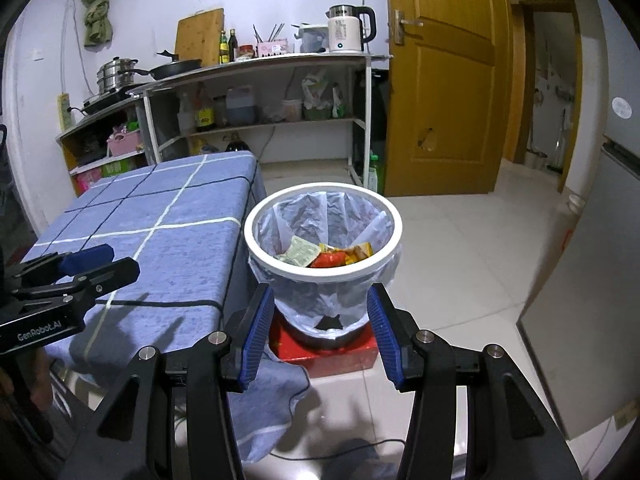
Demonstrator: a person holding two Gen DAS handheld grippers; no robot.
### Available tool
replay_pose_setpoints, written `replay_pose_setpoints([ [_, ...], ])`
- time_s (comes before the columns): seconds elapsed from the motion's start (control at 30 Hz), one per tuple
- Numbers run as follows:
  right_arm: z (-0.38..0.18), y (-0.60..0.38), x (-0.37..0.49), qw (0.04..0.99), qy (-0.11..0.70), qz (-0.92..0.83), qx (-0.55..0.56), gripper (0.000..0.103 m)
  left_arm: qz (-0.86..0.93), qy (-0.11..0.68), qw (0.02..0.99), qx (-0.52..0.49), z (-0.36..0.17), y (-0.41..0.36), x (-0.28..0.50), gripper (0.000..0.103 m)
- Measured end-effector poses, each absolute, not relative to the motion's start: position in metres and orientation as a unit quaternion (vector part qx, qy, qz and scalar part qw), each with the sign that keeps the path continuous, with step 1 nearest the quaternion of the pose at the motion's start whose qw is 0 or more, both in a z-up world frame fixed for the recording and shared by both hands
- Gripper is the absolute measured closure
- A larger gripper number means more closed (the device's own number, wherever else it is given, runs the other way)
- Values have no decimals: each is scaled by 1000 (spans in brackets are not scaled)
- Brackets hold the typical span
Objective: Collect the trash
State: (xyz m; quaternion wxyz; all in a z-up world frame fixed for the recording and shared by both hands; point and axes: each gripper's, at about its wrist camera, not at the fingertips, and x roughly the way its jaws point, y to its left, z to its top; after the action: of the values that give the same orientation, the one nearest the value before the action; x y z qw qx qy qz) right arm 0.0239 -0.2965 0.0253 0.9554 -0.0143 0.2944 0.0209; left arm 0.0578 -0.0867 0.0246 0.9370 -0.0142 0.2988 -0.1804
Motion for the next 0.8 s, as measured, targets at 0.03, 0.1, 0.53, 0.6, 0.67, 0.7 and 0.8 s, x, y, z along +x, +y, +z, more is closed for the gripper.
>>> replay_pose_setpoints([
  [0.03,25,-296,21,956,293,22,-15,54,-178,295,938,-15,25,-85,55,42],
  [0.1,25,-293,18,955,294,27,-11,54,-176,291,940,-16,27,-85,50,42],
  [0.53,25,-293,11,956,292,32,-13,54,-176,284,942,-16,28,-84,38,42],
  [0.6,26,-293,11,956,292,33,-13,54,-177,285,942,-16,28,-84,38,42],
  [0.67,26,-293,11,955,294,33,-13,54,-175,285,942,-14,28,-84,38,42],
  [0.7,27,-293,10,955,295,34,-13,54,-176,285,942,-14,28,-84,38,42],
  [0.8,29,-292,10,955,295,34,-16,54,-174,287,942,-13,27,-83,39,42],
])
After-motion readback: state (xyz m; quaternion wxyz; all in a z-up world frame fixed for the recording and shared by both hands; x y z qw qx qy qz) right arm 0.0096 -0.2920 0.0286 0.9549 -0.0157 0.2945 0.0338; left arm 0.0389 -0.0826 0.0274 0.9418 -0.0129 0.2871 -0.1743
